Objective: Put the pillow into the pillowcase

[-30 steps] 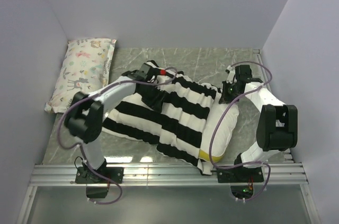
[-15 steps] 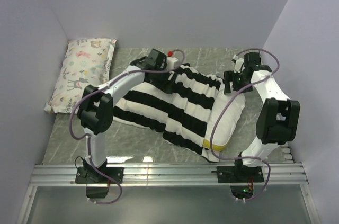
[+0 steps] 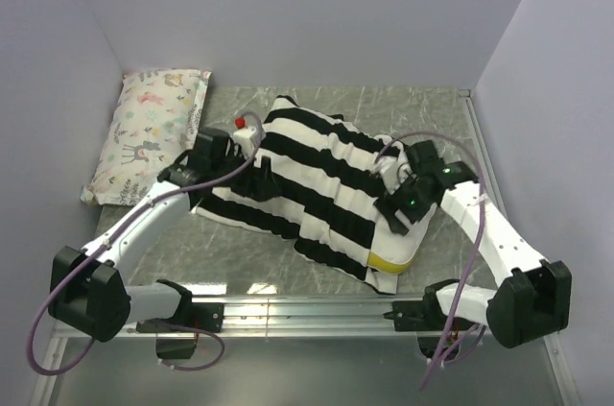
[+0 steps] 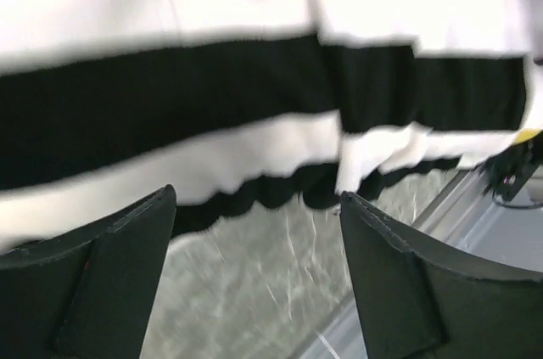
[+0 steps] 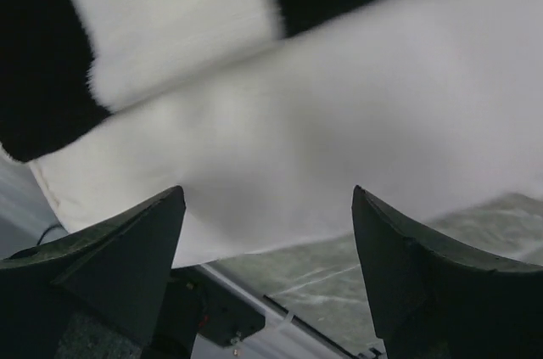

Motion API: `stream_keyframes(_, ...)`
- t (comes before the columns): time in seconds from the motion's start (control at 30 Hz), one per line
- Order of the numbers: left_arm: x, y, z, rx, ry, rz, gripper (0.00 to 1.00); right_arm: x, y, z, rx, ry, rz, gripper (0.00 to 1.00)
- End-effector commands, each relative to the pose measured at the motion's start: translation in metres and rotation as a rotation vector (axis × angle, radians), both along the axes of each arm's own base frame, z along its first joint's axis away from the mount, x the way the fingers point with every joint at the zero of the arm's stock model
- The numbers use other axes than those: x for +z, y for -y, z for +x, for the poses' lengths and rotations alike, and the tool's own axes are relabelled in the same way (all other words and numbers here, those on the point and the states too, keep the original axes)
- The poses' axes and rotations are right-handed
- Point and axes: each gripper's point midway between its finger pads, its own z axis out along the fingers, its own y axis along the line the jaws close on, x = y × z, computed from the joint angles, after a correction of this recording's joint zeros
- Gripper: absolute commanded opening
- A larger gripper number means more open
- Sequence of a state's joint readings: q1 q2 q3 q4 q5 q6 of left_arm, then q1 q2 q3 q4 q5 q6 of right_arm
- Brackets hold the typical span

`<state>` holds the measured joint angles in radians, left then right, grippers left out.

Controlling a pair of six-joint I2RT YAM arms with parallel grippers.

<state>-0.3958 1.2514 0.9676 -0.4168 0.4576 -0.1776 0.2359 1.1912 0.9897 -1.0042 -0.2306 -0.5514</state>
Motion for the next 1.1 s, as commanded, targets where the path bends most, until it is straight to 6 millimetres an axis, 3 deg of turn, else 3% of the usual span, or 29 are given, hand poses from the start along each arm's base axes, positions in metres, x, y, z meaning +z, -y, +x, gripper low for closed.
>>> stream_keyframes(0.0,-0.032,0.009,-0.017,0.015,-0.094,-0.026,0.84,-0.028,-0.014,-0.027,0.097,-0.084,-0.063,0.86)
stream_keyframes(0.07,-0.046,0.007,-0.019,0.031,-0.112,0.013,0.84,-0.038,-0.020,-0.030,0.107,-0.096,-0.081,0.86)
stream_keyframes(0.2,-0.084,0.022,-0.033,-0.011,-0.201,0.072,0.81,-0.058,-0.041,-0.026,0.151,-0.109,-0.105,0.84)
stream_keyframes(0.3,-0.102,0.030,-0.029,-0.023,-0.231,0.105,0.76,-0.072,-0.047,-0.025,0.171,-0.136,-0.129,0.74)
stream_keyframes(0.37,-0.102,0.034,-0.012,-0.015,-0.221,0.122,0.66,-0.073,-0.057,-0.014,0.158,-0.118,-0.101,0.60)
stream_keyframes(0.47,-0.100,0.040,0.022,0.003,-0.184,0.123,0.46,-0.073,-0.073,0.002,0.132,-0.113,-0.059,0.46)
stream_keyframes(0.5,-0.090,0.041,0.044,0.023,-0.138,0.102,0.41,-0.075,-0.078,0.010,0.119,-0.099,-0.048,0.40)
stream_keyframes(0.53,-0.084,0.041,0.053,0.029,-0.112,0.097,0.29,-0.074,-0.082,0.015,0.107,-0.090,-0.041,0.35)
stream_keyframes(0.6,-0.073,0.043,0.070,0.017,-0.071,0.091,0.21,-0.073,-0.091,0.027,0.094,-0.082,-0.022,0.19)
stream_keyframes(0.63,-0.070,0.046,0.068,-0.007,-0.071,0.086,0.13,-0.070,-0.095,0.031,0.079,-0.080,-0.008,0.12)
stream_keyframes(0.67,-0.068,0.048,0.065,-0.031,-0.075,0.080,0.10,-0.073,-0.101,0.031,0.080,-0.101,0.012,0.00)
stream_keyframes(0.77,-0.070,0.057,0.037,-0.131,-0.123,0.060,0.00,-0.072,-0.117,0.036,0.042,-0.129,0.078,0.00)
stream_keyframes(0.87,-0.079,0.074,-0.007,-0.269,-0.174,0.080,0.00,-0.062,-0.140,0.045,-0.013,-0.170,0.188,0.00)
stream_keyframes(1.0,-0.095,0.101,-0.081,-0.493,-0.248,0.128,0.00,-0.045,-0.158,0.063,-0.083,-0.188,0.296,0.00)
stream_keyframes(1.07,-0.099,0.101,-0.097,-0.538,-0.282,0.149,0.00,-0.038,-0.163,0.070,-0.104,-0.188,0.323,0.00)
